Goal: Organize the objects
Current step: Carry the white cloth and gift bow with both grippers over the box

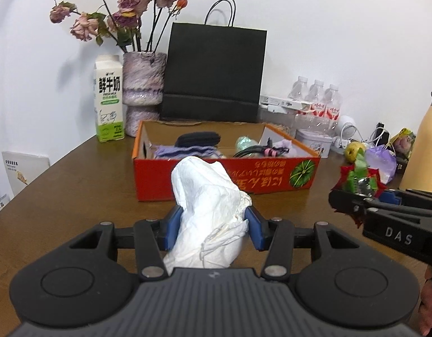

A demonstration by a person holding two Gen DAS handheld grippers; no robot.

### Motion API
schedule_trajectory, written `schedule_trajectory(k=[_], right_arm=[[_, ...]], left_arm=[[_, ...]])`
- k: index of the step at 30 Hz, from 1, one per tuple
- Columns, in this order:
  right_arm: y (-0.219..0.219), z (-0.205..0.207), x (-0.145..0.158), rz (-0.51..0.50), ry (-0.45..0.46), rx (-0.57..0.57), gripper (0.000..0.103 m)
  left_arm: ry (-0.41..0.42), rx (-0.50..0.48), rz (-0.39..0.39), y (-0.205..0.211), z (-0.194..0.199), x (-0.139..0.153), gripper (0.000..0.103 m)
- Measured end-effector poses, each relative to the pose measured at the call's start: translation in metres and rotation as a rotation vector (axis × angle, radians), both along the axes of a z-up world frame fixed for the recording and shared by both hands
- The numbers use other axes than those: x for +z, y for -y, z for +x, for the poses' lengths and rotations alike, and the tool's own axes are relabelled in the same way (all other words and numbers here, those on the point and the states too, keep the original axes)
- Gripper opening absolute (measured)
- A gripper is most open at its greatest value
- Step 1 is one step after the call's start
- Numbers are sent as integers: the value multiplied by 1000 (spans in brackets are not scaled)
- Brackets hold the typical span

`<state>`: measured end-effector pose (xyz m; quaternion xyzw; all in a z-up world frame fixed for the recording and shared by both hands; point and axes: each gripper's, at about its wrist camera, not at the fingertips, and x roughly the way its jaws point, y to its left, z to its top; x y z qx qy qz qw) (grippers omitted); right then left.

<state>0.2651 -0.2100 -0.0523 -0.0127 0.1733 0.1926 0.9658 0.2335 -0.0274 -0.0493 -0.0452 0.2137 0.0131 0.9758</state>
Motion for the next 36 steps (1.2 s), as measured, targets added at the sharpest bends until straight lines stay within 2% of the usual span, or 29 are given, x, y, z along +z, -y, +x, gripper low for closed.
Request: schedule_trajectory(k=[11, 20, 36], right_arm=[[-7, 28, 16, -38, 25, 27, 33], [-18, 51, 18, -34, 40, 36, 33], [-37, 106, 17, -21, 51, 36, 33]], left_arm=[[15, 28, -19, 10, 33, 16, 50], [27, 73, -45, 6, 59, 22, 50], [30, 93, -75, -9, 112, 26, 50]])
